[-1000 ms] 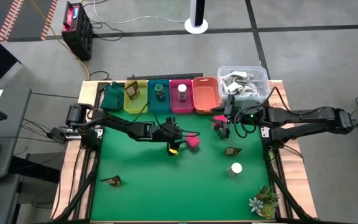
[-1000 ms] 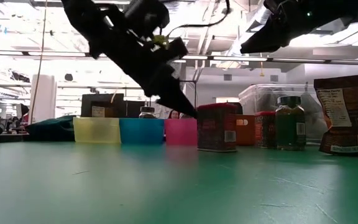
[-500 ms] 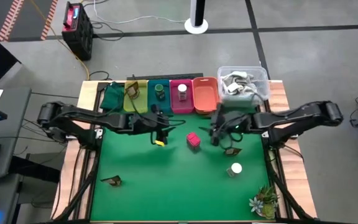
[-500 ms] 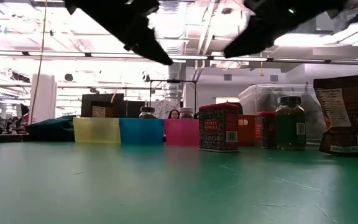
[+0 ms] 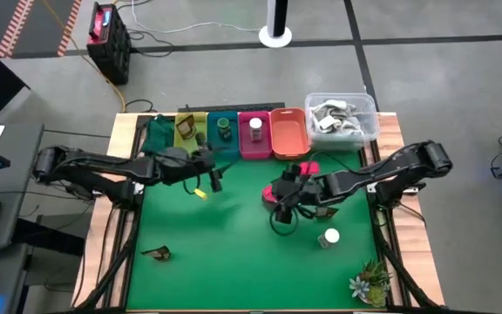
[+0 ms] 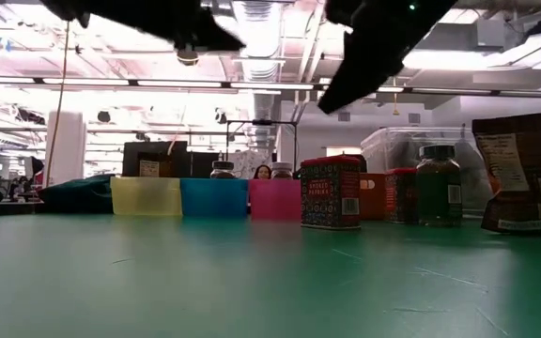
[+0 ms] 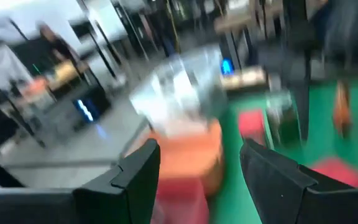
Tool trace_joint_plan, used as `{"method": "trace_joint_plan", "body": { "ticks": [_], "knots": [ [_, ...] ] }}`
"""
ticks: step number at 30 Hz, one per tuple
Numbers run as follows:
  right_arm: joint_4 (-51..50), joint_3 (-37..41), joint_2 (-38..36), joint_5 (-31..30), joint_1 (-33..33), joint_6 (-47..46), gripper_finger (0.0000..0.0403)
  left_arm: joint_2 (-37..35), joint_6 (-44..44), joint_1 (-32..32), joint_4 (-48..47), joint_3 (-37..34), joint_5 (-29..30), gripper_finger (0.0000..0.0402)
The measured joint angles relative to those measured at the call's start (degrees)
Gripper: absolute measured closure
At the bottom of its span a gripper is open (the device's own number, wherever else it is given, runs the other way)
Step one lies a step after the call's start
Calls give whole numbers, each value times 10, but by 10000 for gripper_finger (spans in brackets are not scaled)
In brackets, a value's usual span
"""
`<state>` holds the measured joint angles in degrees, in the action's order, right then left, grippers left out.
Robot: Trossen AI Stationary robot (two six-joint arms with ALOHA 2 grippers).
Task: Sort spices by type
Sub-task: Put the left red spice can into the orange bin
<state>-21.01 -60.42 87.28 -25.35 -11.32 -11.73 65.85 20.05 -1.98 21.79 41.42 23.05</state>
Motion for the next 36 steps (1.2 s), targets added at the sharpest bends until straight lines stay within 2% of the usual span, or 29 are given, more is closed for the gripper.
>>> {"method": "trace_joint_plan", "body": {
  "ticks": [3,5,12,17,25,30,36],
  "knots": [
    [-32,-34,33,0,10,-51,18,-39,10,0,24,-1,-2,191],
    [-68,-55,55,0,17,-97,7,-66,11,0,31,0,-6,191],
    [-151,-110,126,9,29,-211,26,-116,-4,0,52,-20,-52,191],
    [-155,-126,159,53,40,-231,26,-120,-17,0,62,-42,-53,191],
    [-186,-126,171,59,52,-253,28,-124,-19,0,60,-42,-53,191],
    [-188,-126,171,72,52,-231,62,-124,-19,0,58,-42,-52,191],
    [-195,-126,171,106,59,-189,159,-124,-19,0,46,-42,-27,191]
  ]
}}
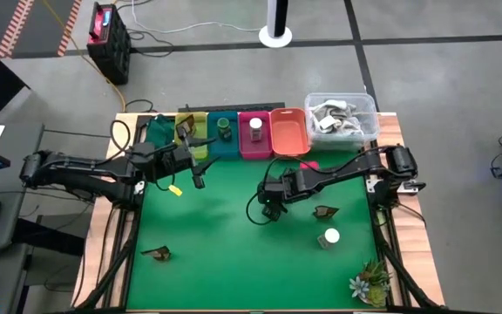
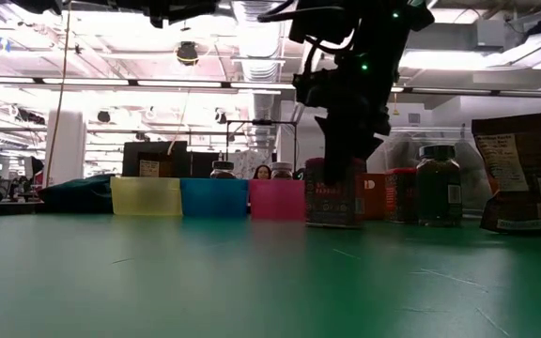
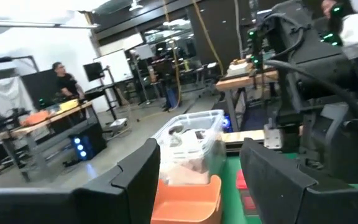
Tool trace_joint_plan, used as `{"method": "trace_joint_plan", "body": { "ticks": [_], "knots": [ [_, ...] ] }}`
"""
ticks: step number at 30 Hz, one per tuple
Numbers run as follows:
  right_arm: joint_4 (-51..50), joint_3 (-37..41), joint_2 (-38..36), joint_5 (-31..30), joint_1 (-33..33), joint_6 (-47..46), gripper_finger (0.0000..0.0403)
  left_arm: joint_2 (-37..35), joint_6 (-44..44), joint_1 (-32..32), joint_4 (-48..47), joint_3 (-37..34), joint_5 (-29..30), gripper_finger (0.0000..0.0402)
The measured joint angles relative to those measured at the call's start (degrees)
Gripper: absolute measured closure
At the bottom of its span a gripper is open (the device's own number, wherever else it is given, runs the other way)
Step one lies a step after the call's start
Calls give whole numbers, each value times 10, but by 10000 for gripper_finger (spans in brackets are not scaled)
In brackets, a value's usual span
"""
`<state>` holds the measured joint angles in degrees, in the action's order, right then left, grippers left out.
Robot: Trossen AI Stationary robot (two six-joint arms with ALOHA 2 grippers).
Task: Sort spices by type
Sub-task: Put the left red spice can into the orange bin
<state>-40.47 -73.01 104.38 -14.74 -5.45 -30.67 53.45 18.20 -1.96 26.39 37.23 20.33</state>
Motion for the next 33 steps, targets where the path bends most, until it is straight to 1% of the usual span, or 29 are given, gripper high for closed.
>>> {"method": "trace_joint_plan", "body": {
  "ticks": [1,4,8,11,15,20,23,28,31,33],
  "knots": [
    [1,0,0,0,0,11,166,0,0,0,0,0,9,191],
    [1,0,0,0,5,51,166,0,-3,0,0,0,14,191],
    [-13,-6,-8,1,20,102,166,0,4,0,-10,0,7,191],
    [-51,-40,-30,-5,38,142,166,0,4,-6,-25,0,-25,191],
    [-91,-82,-67,-49,64,222,166,0,-3,-29,-45,0,-71,191],
    [-107,-118,-106,-87,131,280,166,0,-17,-61,-67,0,-103,191],
    [-94,-120,-112,-95,191,274,165,0,-31,-73,-66,0,-116,191],
    [-88,-120,-91,-94,289,186,165,0,-49,-75,-73,0,-120,191],
    [-78,-120,-74,-94,329,167,164,0,-55,-75,-75,0,-121,191],
    [-61,-120,-62,-83,346,158,164,0,-55,-75,-74,0,-120,191]
  ]
}}
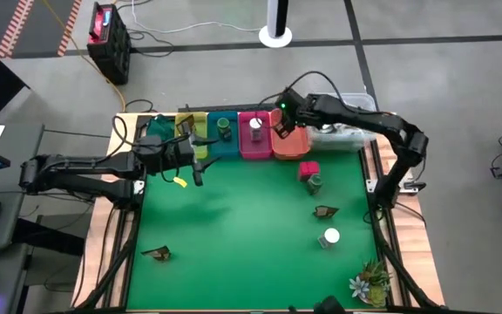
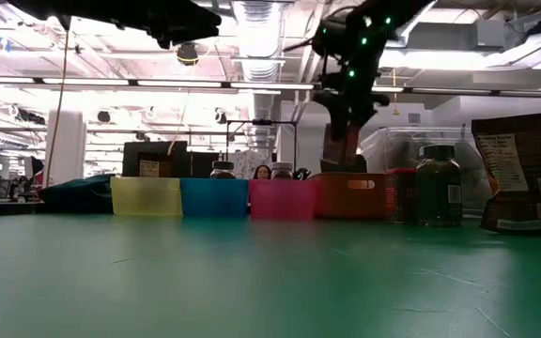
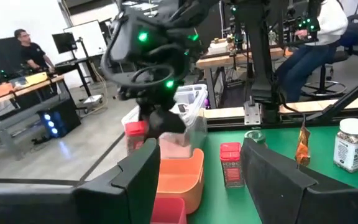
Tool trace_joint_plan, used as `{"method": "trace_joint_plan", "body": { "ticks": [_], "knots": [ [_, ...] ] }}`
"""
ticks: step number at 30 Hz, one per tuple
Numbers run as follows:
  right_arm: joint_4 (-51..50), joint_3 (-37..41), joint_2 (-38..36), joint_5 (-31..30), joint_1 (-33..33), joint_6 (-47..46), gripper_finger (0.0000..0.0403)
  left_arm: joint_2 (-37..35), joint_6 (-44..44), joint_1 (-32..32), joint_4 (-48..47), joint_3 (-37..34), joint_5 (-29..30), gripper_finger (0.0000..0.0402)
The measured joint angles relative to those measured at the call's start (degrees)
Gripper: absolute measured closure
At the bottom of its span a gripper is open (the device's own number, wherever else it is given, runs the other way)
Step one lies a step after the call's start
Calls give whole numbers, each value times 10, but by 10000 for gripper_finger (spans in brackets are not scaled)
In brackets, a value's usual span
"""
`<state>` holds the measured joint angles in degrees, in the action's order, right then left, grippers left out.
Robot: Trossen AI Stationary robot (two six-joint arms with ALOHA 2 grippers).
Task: Sort spices by type
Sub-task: Put the left red spice can into the orange bin
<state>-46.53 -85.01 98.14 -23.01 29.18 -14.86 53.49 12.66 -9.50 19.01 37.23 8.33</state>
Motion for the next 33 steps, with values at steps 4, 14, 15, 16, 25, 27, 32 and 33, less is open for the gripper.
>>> {"method": "trace_joint_plan", "body": {
  "ticks": [4,14,15,16,25,27,32,33],
  "knots": [
    [28,0,24,36,19,-3,164,0,1,0,1,0,1,191],
    [-10,-68,97,38,11,-3,163,0,8,0,11,0,3,191],
    [-18,-75,102,37,12,-3,163,0,8,0,10,0,3,191],
    [-24,-79,107,37,14,-3,163,0,7,0,10,0,3,191],
    [-48,-83,106,39,20,144,163,0,12,0,10,0,3,191],
    [-44,-83,105,39,13,218,163,0,16,0,10,0,3,191],
    [-40,-83,109,35,-2,411,163,0,17,0,10,0,3,191],
    [-40,-83,109,34,-2,435,163,0,17,0,10,0,3,191]
  ]
}}
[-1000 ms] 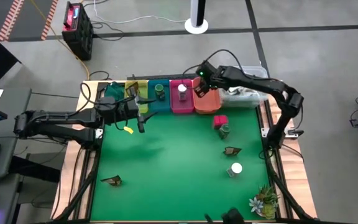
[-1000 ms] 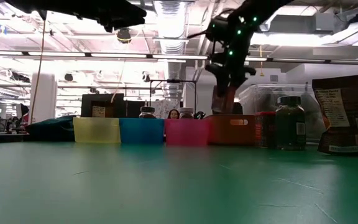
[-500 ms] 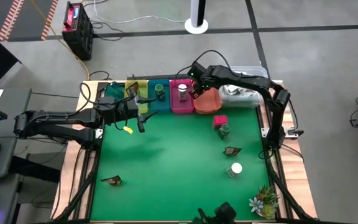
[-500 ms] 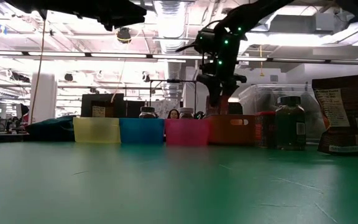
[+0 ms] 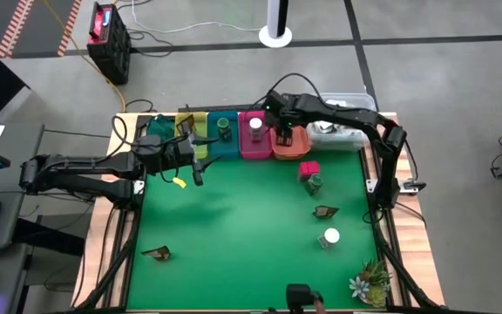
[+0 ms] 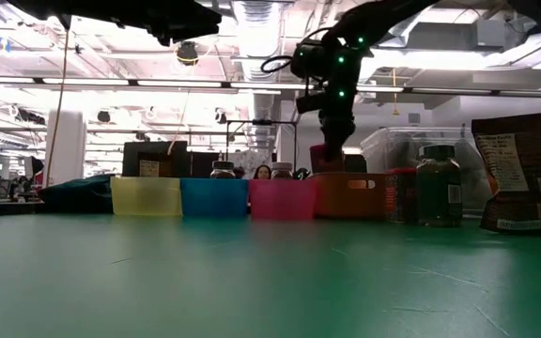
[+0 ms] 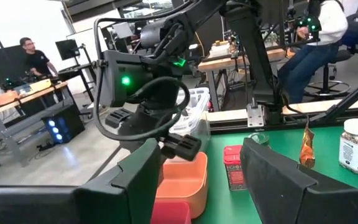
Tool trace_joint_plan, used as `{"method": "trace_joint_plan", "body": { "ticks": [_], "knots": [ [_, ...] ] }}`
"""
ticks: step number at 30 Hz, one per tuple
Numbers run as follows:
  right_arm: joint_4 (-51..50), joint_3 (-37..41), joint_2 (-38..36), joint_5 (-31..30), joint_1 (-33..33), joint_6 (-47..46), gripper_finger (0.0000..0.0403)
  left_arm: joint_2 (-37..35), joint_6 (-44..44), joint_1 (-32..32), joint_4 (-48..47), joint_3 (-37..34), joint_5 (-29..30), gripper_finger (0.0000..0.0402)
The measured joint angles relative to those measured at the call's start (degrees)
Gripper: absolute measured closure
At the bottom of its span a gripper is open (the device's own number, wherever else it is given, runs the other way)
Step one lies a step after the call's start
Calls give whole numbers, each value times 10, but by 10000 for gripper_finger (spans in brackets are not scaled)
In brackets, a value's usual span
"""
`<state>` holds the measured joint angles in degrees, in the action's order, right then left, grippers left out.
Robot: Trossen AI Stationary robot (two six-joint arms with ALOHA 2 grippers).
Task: Sort spices by type
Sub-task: Put the left red spice can into the orange bin
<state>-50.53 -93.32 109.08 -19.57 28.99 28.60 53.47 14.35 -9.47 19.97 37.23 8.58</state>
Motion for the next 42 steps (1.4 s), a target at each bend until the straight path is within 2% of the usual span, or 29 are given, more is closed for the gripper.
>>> {"method": "trace_joint_plan", "body": {
  "ticks": [5,10,17,26,32,36,42],
  "knots": [
    [-5,0,0,2,10,73,163,0,5,0,-7,0,0,191],
    [-5,10,0,40,25,137,163,0,9,0,-9,0,0,191],
    [6,25,0,76,50,121,163,0,15,0,-11,0,0,191],
    [32,26,27,76,51,138,163,0,15,0,-11,0,0,191],
    [28,26,50,47,54,143,161,0,19,0,-14,0,0,191],
    [25,26,57,39,53,131,143,0,24,0,-16,0,0,191],
    [24,26,56,20,57,122,91,0,26,0,-16,0,0,191]
  ]
}}
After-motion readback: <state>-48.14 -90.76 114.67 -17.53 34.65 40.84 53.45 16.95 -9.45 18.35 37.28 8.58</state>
